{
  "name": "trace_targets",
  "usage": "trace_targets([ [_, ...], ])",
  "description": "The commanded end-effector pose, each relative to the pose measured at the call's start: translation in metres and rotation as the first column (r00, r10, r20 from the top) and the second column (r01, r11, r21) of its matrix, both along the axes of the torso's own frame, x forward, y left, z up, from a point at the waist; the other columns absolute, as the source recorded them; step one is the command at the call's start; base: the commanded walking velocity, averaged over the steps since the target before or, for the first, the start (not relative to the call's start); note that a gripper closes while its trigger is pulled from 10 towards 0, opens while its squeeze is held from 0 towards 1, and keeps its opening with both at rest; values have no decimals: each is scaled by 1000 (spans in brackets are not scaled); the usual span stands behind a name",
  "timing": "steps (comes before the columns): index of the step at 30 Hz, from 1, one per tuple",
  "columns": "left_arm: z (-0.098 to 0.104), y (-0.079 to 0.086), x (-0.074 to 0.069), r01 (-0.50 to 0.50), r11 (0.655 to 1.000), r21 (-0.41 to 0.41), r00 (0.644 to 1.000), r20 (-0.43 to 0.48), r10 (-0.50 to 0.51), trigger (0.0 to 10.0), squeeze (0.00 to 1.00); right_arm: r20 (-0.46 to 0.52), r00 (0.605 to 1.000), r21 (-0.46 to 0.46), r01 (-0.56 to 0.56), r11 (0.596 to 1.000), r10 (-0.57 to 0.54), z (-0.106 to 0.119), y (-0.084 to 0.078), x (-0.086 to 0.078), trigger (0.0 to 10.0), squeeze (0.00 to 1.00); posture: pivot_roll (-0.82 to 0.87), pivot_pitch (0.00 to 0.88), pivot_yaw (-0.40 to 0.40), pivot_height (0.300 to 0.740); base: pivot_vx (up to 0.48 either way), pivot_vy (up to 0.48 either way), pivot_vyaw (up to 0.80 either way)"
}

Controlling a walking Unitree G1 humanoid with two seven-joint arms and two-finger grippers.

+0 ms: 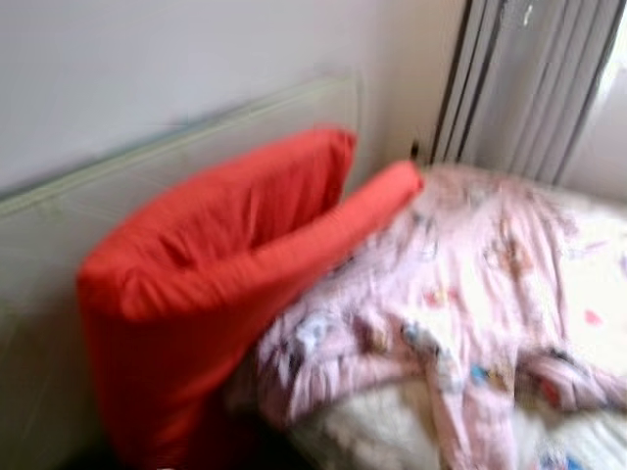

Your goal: Clean up the room

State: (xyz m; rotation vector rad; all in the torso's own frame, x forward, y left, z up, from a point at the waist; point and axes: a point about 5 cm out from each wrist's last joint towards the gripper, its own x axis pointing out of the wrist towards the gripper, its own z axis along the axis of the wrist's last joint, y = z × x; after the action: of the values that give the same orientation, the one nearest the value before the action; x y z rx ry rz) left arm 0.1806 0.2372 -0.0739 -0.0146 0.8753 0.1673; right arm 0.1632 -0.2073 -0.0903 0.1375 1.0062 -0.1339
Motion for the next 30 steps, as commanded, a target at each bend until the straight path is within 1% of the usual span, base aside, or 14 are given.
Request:
trace_targets([
  [1, -1, 7, -6, -6, 1000, 15, 1000, -26, 6, 10000, 0, 3, 1000, 14, -9, 1000, 9, 0, 6, 1, 10000, 0, -7, 0, 8, 717, 0, 0, -700],
  [17, -4, 5, -10, 24, 999, 25, 999, -45, -23, 10000, 0, -4, 1000, 13, -26, 1000, 26, -2, 8, -1, 10000, 0, -12, 0, 14, 717, 0, 0, -691],
  [22, -4, 3, -10, 41, 999, 28, 998, -45, -40, 10000, 0, -6, 1000, 13, -28, 1000, 28, -2, 8, -2, 10000, 0, -18, 0, 18, 717, 0, -458, -685],
  [30, -4, 5, -12, 32, 999, 28, 998, -46, -30, 10000, 0, -7, 1000, 14, -26, 1000, 26, -3, 9, -3, 10000, 0, -18, 0, 21, 717, 0, 0, -687],
])
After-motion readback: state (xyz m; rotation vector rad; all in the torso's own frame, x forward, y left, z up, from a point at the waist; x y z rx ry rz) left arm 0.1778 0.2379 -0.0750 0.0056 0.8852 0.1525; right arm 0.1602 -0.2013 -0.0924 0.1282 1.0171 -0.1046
